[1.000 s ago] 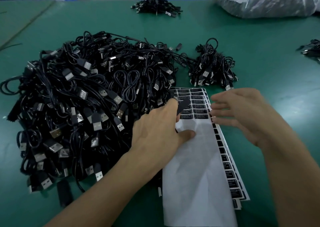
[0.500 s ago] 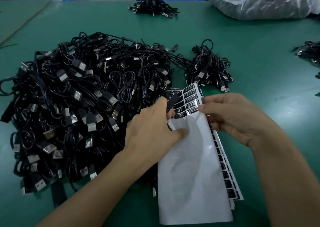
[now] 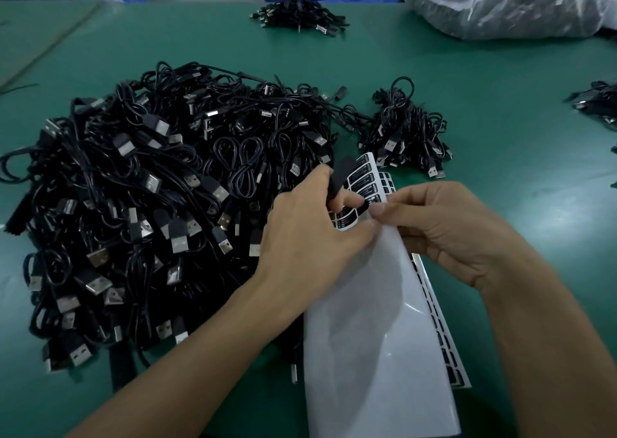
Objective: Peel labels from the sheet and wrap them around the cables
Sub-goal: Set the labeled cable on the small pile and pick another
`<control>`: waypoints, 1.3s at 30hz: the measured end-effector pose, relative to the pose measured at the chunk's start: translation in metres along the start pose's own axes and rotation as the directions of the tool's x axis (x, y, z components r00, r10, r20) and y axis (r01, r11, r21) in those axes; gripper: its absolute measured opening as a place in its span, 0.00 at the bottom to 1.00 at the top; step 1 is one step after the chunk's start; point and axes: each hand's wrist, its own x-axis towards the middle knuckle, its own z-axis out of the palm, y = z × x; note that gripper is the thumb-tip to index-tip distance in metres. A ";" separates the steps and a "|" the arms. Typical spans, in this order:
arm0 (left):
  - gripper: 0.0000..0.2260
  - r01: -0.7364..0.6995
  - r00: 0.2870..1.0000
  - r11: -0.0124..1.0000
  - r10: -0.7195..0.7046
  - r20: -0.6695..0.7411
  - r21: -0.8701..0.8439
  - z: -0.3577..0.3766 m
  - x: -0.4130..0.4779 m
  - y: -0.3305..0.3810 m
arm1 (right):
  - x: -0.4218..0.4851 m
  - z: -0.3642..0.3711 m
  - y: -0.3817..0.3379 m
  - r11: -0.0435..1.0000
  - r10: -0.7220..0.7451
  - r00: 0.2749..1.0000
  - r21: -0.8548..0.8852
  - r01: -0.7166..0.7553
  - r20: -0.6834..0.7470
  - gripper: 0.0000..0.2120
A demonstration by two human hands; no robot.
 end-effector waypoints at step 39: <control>0.19 0.170 0.970 0.954 -0.206 -0.126 -0.249 -0.015 0.013 -0.012 | 0.003 -0.010 0.011 0.648 -0.208 0.940 -0.757 -0.076 -0.272 0.11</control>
